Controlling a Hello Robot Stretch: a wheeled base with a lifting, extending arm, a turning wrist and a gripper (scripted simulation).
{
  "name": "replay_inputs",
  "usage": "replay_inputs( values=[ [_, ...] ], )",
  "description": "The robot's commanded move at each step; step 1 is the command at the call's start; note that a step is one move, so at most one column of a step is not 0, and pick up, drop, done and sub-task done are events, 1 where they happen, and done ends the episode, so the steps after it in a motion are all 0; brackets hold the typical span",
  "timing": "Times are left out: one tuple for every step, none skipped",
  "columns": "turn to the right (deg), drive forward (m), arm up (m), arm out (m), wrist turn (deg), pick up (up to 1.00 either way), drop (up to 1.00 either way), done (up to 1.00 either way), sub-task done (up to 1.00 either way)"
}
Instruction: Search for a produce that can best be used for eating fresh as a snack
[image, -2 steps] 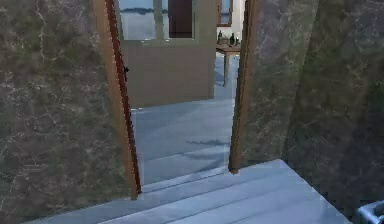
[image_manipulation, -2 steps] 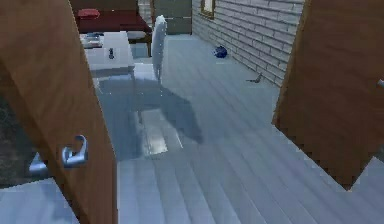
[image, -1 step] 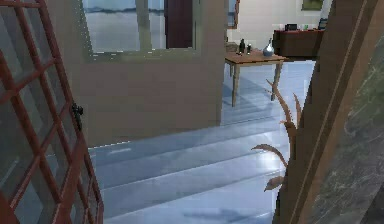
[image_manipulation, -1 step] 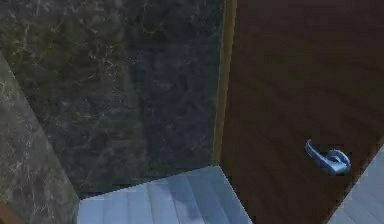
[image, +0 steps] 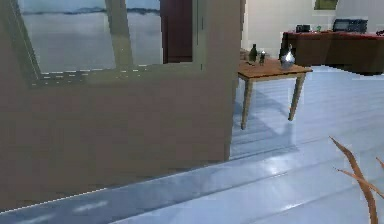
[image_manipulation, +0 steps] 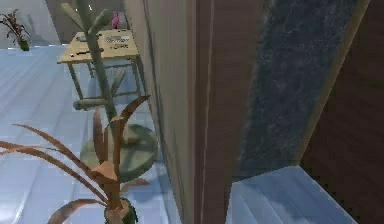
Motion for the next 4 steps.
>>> replay_inputs(
  values=[
    [12.0,0.00,0.00,0.00,0.0,0.00,0.00,0.00,0.00],
    [0.0,0.95,0.00,0.00,0.0,0.00,0.00,0.00,0.00],
    [30.0,0.00,0.00,0.00,0.0,0.00,0.00,0.00,0.00],
    [0.0,1.00,0.00,0.00,0.0,0.00,0.00,0.00,0.00]
  ],
)
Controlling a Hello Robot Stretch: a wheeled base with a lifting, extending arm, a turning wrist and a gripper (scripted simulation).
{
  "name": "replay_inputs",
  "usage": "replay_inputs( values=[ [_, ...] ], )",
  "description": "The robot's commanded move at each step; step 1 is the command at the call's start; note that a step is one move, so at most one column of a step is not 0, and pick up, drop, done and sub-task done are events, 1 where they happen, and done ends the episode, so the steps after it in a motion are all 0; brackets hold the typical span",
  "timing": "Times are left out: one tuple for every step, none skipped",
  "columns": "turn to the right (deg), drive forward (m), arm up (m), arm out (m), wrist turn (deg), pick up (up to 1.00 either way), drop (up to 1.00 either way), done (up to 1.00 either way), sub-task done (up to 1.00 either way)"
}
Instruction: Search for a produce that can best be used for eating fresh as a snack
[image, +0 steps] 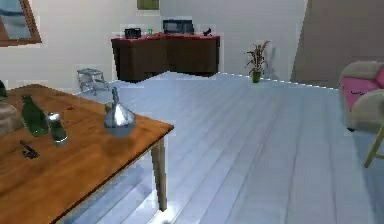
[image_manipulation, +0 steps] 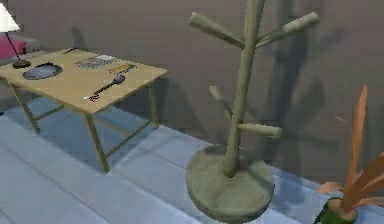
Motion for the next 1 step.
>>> replay_inputs(
  values=[
    [0.0,0.70,0.00,0.00,0.0,0.00,0.00,0.00,0.00]
  ],
)
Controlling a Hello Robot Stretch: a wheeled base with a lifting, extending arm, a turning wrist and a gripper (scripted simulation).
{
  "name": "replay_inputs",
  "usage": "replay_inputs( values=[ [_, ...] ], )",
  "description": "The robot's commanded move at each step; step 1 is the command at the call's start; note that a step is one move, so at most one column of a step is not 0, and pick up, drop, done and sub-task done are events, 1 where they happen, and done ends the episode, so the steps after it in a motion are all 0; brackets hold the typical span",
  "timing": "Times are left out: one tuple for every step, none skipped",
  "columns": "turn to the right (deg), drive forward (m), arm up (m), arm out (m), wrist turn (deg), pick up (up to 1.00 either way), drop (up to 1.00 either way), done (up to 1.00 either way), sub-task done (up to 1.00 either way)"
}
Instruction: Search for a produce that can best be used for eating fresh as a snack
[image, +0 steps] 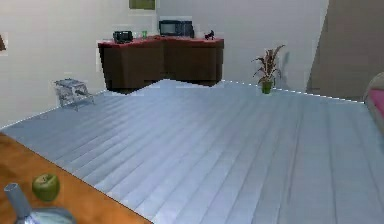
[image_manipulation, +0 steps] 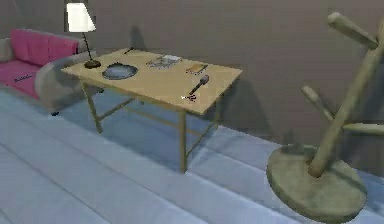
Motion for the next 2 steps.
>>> replay_inputs(
  values=[
    [-39.0,0.00,0.00,0.00,0.0,0.00,0.00,0.00,0.00],
    [0.0,0.00,0.00,0.00,0.0,0.00,0.00,1.00,0.00]
  ],
)
